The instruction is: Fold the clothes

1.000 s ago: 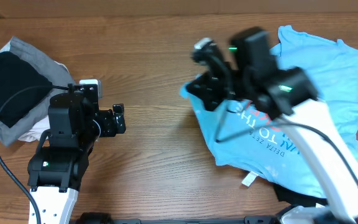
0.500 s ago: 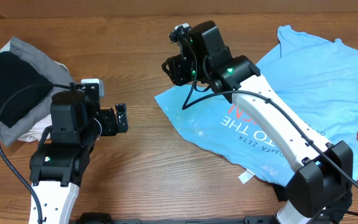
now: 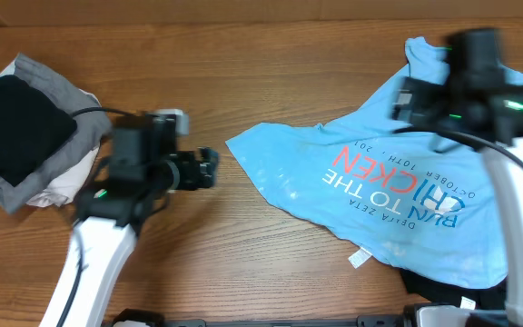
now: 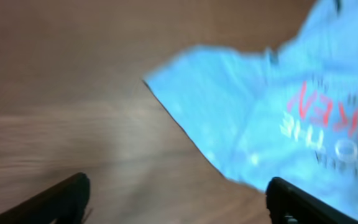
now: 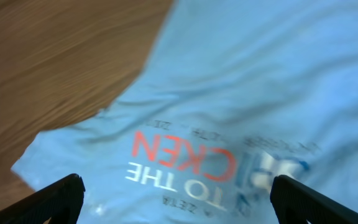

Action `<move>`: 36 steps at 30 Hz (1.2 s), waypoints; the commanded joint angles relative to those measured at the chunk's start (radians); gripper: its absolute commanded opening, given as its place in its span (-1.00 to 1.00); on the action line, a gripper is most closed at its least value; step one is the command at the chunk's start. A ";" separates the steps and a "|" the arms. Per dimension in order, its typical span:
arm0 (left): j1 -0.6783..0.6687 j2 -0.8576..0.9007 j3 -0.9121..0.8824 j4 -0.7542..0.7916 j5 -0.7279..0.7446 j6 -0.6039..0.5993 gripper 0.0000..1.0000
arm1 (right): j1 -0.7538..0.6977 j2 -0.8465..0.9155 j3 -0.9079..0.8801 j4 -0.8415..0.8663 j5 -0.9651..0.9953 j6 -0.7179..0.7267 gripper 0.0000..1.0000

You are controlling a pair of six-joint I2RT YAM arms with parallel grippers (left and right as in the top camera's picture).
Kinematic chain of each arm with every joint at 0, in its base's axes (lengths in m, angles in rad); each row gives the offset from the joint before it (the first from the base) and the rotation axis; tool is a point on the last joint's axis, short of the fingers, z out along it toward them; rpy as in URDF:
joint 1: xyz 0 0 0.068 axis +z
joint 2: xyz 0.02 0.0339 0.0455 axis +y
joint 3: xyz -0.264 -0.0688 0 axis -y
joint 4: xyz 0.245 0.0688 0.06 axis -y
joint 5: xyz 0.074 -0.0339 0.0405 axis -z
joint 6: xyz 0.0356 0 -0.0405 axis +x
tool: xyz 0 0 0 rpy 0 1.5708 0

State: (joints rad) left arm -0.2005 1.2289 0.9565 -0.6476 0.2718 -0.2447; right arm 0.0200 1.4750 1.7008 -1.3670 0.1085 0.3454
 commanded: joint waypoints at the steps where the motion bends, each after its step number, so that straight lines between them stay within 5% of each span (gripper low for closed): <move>1: -0.105 0.111 0.019 0.008 0.051 -0.100 0.91 | -0.110 -0.021 0.019 -0.056 0.003 0.019 1.00; 9: -0.278 0.378 0.019 0.097 0.170 -0.522 0.93 | -0.266 -0.022 0.019 -0.129 0.002 0.014 1.00; 16: -0.371 0.537 0.019 0.267 0.166 -0.663 0.86 | -0.267 -0.022 0.019 -0.139 0.002 -0.001 1.00; 18: -0.384 0.570 0.019 0.335 0.162 -0.673 0.73 | -0.267 -0.022 0.019 -0.145 0.003 -0.002 1.00; 20: -0.395 0.605 0.019 0.399 0.127 -0.672 0.40 | -0.267 -0.022 0.019 -0.150 0.003 -0.002 1.00; 24: -0.396 0.614 0.020 0.446 0.085 -0.653 -0.92 | -0.267 -0.022 0.019 -0.155 0.003 -0.005 1.00; 30: -0.355 0.531 0.131 0.496 0.220 -0.584 -0.92 | -0.267 -0.022 0.019 -0.164 0.003 -0.006 1.00; 36: -0.316 0.403 0.459 0.544 0.290 -0.529 -0.92 | -0.267 -0.020 0.019 -0.165 0.003 -0.009 1.00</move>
State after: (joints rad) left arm -0.5396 1.7599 1.2140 -0.1474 0.4957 -0.8528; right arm -0.2443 1.4570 1.7042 -1.5360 0.1085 0.3397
